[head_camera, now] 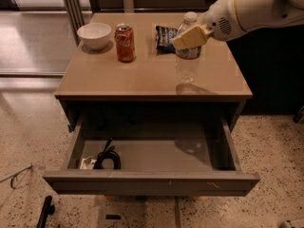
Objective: Pick water bottle from top drawer and place on counter
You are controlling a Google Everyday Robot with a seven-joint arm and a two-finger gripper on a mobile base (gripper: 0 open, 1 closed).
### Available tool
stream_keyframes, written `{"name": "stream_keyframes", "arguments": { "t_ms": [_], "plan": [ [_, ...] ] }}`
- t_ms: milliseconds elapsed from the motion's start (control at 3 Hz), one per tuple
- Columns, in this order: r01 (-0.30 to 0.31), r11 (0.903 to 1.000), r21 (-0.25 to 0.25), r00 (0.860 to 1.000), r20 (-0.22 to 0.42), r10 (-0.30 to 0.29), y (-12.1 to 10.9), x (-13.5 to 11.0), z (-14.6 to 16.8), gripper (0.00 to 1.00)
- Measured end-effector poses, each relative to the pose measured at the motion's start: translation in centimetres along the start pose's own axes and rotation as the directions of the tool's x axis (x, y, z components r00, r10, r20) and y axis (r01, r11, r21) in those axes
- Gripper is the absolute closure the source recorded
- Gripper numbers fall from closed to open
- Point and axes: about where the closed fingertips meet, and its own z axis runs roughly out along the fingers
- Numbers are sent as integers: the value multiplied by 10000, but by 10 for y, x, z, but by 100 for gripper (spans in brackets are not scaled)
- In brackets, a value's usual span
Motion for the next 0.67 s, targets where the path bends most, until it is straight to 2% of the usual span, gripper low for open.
{"name": "stream_keyframes", "arguments": {
  "t_ms": [667],
  "plan": [
    [-967, 9953, -100, 9934, 610, 971, -32, -6, 23, 100]
  ]
}}
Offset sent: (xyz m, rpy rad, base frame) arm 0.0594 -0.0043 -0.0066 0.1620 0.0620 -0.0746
